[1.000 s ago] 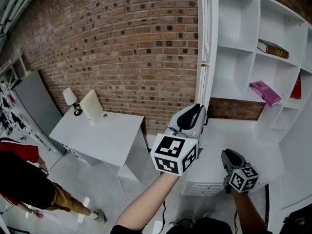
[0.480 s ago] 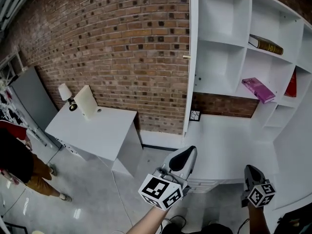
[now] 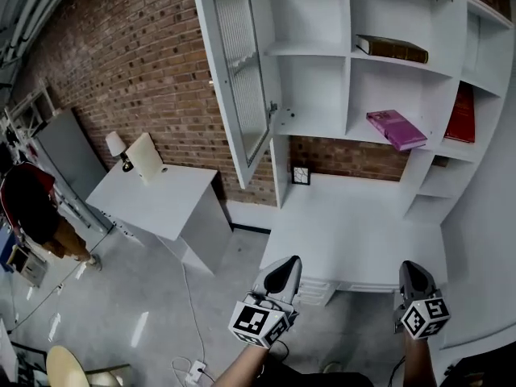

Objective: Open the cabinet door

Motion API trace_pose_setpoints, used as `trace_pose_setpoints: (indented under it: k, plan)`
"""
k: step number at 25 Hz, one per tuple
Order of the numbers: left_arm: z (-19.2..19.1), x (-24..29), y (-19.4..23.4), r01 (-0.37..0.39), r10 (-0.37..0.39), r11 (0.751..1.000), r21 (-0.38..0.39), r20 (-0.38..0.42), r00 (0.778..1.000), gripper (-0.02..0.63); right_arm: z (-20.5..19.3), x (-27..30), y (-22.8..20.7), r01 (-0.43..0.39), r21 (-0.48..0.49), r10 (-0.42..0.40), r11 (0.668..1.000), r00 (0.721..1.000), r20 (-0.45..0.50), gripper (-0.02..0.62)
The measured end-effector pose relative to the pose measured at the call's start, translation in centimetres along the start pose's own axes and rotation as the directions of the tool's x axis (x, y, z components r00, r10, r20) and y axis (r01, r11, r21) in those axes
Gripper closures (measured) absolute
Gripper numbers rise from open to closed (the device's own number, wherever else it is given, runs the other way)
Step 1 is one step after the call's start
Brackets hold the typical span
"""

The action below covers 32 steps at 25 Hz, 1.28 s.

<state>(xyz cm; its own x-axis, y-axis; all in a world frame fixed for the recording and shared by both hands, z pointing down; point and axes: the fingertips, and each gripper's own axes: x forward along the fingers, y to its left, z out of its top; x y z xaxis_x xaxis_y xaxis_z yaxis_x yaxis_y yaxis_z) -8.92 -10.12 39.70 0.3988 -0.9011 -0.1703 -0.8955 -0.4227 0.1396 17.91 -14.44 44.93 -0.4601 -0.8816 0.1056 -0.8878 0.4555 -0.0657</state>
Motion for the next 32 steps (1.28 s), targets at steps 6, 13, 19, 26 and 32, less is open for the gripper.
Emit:
trace_pose_setpoints:
  k: [6,13,19,26,32]
  plan:
    - [-5.3,0.1,-7.2,-0.12,0.12,0.993,0.015,-0.015,0.993,0.588,-0.8,-6.4,-8.3,0.031,-0.036,-0.03,0.999,0.999,0.026,0.594]
    - [-7.3,0.9,-11.9,-0.103,0.105,0.992,0.074,-0.028,0.994,0.588,-2.7,-11.3,-12.8,0.007,-0.047,-0.005,0.999,0.998,0.056,0.594]
    - [-9.8,0.1,-13.3,-0.103,0.106,0.993,0.055,-0.059,0.993,0.588,-5.2,-12.5,-14.2,0.072,-0.053,-0.071,0.996,0.997,0.026,0.594]
    - [-10.7,-1.0,-13.0,-0.191,0.195,0.979,0.068,-0.051,0.98,0.588,-6.3,-13.4,-16.4,0.114,-0.055,-0.114,0.992,0.993,0.015,0.594]
    - [-13.0,-1.3,-13.9,-0.175,0.183,0.981,0.081,-0.112,0.977,0.588,-7.1,-13.7,-15.2,0.099,-0.088,-0.097,0.991,0.995,0.019,0.594]
